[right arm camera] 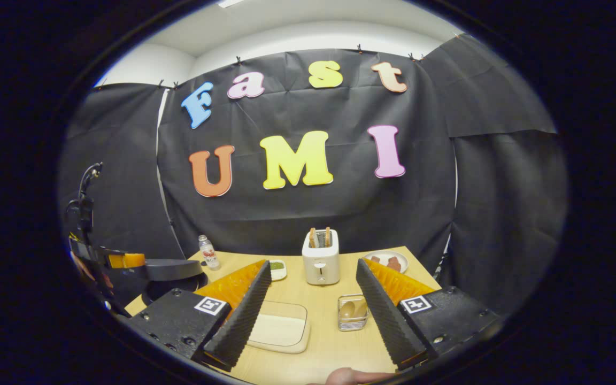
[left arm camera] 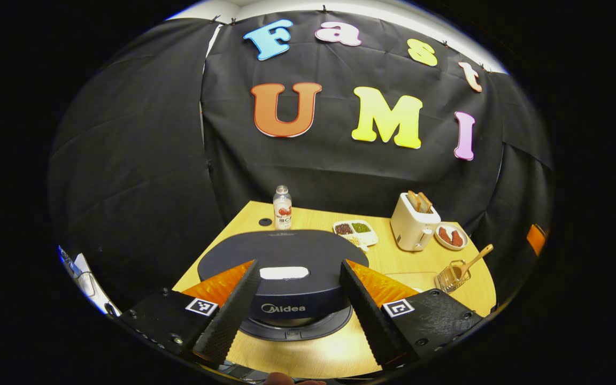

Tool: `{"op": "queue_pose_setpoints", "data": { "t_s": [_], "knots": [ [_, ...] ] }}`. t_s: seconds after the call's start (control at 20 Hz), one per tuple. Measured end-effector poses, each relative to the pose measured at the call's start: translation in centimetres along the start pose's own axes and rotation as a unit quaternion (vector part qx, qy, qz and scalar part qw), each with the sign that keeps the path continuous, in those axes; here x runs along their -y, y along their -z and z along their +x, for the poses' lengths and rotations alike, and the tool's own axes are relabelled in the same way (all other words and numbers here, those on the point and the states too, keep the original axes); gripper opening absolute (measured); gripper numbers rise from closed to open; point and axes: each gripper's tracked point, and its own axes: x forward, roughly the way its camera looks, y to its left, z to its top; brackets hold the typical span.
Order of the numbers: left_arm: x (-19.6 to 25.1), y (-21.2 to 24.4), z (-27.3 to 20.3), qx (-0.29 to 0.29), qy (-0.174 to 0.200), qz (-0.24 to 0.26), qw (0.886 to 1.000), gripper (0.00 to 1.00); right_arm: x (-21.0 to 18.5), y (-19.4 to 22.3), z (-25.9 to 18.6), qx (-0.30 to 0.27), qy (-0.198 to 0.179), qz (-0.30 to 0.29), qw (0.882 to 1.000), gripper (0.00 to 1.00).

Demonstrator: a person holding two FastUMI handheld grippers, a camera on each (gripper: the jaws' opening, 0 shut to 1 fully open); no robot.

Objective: Close the left gripper, press the button to open the rice cooker; take a wooden spoon from the chopstick holder with the right hand, scoop a spoonful of rice and pour it into the rice cooker, then put the wooden spoon back into the chopstick holder.

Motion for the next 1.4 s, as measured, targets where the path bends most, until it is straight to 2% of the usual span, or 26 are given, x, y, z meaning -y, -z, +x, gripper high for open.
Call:
{"op": "queue_pose_setpoints", "data": {
  "t_s": [0.15, 0.2, 0.45, 0.5, 0.55, 0.6, 1.1, 1.15, 1.2, 1.25, 1.35, 1.4],
  "knots": [
    [0.1, 3.1, 0.5, -0.021, -0.005, -0.002, 1.0, 0.97, 0.0, 0.2, 0.0, -0.007, -0.006, 0.001, 1.0, 1.0],
    [0.2, 4.2, 0.8, -0.026, -0.008, -0.002, 1.0, 0.97, 0.1, 0.3, 0.0, -0.008, -0.007, -0.001, 1.0, 0.96],
    [0.0, 6.4, 1.5, -0.037, -0.013, -0.009, 0.999, 0.96, 1.4, 0.2, 0.1, -0.014, -0.005, -0.005, 1.0, 0.96],
    [-0.1, 6.8, 1.6, -0.04, -0.015, -0.014, 0.999, 0.96, 1.5, 0.3, 0.2, -0.015, -0.004, -0.005, 1.0, 1.0],
    [-0.1, 7.3, 1.7, -0.044, -0.018, -0.019, 0.999, 0.96, 1.8, 0.2, 0.4, -0.015, -0.005, -0.004, 1.0, 0.96],
    [-0.1, 7.8, 1.9, -0.051, -0.023, -0.022, 0.998, 0.96, 1.8, 0.2, 0.6, -0.015, -0.006, -0.004, 1.0, 1.0],
    [-0.1, 8.8, 2.2, -0.039, -0.046, -0.024, 0.998, 0.98, 1.3, 0.2, 3.5, -0.02, -0.047, 0.001, 0.999, 1.0],
    [-0.1, 8.6, 2.3, -0.036, -0.049, -0.023, 0.998, 0.97, 1.3, 0.0, 3.8, -0.017, -0.047, 0.0, 0.999, 0.96],
    [-0.1, 8.5, 2.2, -0.034, -0.053, -0.02, 0.998, 0.98, 1.4, -0.1, 4.1, -0.016, -0.046, -0.001, 0.999, 1.0],
    [-0.1, 8.4, 2.2, -0.031, -0.054, -0.017, 0.998, 0.97, 1.7, -0.1, 4.4, -0.018, -0.041, -0.004, 0.999, 0.96],
    [-0.1, 7.9, 2.2, -0.02, -0.053, -0.018, 0.998, 0.96, 1.6, -0.2, 4.5, -0.019, -0.041, 0.001, 0.999, 0.96],
    [-0.2, 7.6, 2.1, -0.012, -0.053, -0.02, 0.998, 1.0, 1.3, -0.3, 4.2, -0.019, -0.042, 0.002, 0.999, 1.0]
  ]
}}
